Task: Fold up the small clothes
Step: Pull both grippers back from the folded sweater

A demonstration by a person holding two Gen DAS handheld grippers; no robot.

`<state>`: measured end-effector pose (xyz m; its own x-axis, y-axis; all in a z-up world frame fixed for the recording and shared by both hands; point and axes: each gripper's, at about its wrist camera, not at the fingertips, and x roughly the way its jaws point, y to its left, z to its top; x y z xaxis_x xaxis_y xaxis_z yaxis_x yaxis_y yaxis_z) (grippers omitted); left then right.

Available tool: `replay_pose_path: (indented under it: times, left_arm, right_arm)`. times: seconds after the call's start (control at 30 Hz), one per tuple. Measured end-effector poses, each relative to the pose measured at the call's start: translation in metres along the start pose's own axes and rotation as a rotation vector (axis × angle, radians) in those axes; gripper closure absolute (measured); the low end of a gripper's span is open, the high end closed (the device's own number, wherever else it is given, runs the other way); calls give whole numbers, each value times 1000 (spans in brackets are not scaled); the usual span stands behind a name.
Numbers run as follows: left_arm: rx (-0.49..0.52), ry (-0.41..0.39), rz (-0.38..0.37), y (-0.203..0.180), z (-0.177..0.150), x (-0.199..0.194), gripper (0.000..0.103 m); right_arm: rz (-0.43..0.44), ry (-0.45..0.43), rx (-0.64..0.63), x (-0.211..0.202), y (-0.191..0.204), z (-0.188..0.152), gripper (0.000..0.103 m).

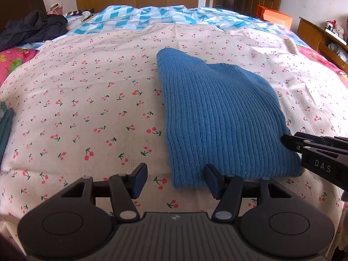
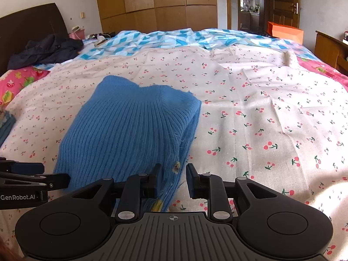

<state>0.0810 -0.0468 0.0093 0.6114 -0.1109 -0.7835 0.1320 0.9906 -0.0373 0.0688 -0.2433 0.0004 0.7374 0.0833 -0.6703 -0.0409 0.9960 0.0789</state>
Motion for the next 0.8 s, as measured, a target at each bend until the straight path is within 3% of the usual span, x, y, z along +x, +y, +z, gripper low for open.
replay_pose_path:
  times: [0.6, 0.7, 0.8]
  left_arm:
    - [-5, 5, -34, 4, -27, -5, 40]
    - [-21, -2, -35, 7, -26, -7, 32]
    - [-27, -3, -27, 9, -27, -8, 31]
  right_arm:
    - [-31, -38, -36, -30, 25, -24, 79]
    - [-25, -27, -43, -29, 29, -24, 78]
    - [-16, -9, -49, -28, 32, -28, 75]
